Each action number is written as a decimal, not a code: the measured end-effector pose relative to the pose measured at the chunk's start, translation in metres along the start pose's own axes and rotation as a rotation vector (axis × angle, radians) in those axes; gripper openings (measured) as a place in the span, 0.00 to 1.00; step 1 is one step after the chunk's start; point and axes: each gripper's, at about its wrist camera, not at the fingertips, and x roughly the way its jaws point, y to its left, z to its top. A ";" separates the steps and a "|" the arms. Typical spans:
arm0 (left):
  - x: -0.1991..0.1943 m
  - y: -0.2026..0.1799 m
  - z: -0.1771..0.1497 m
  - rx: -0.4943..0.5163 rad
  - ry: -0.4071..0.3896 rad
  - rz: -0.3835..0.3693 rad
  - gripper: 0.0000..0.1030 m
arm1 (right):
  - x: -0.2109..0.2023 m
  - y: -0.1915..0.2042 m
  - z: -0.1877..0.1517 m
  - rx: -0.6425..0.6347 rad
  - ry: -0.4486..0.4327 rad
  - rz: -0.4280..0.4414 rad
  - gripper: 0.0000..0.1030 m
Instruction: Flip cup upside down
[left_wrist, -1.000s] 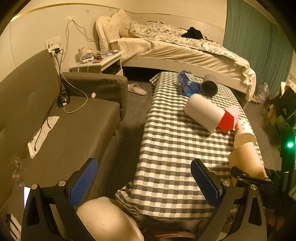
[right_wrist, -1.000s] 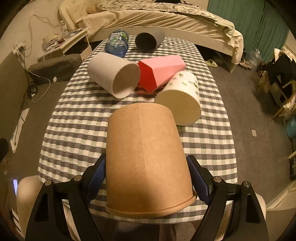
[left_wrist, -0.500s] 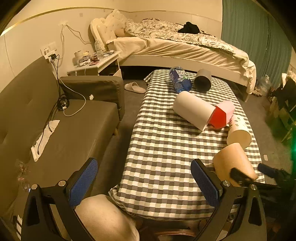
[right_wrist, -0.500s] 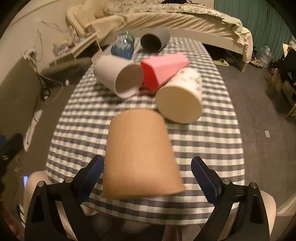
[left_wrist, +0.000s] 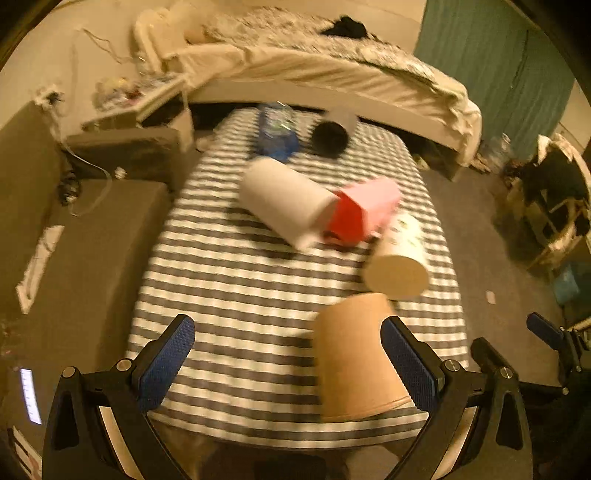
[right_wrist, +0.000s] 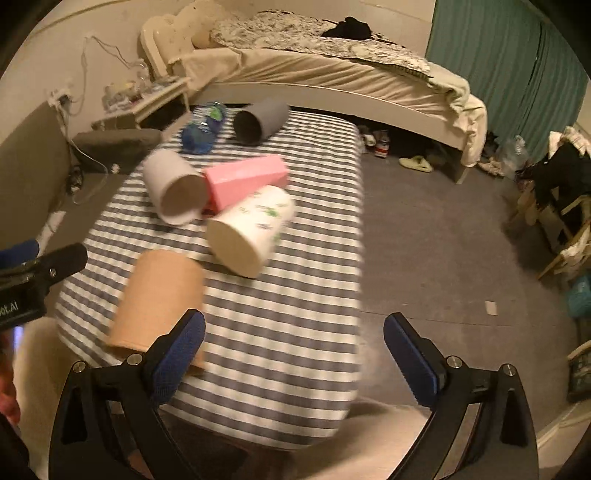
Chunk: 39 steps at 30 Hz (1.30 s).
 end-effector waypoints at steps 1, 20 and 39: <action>0.006 -0.007 0.002 0.004 0.023 -0.014 1.00 | 0.001 -0.004 -0.001 0.000 0.002 -0.013 0.95; 0.075 -0.033 0.020 0.020 0.324 -0.118 0.79 | 0.041 -0.039 -0.007 0.103 0.087 0.007 0.95; 0.027 -0.038 0.025 0.120 0.110 -0.088 0.78 | 0.022 -0.038 -0.008 0.111 0.052 -0.025 0.95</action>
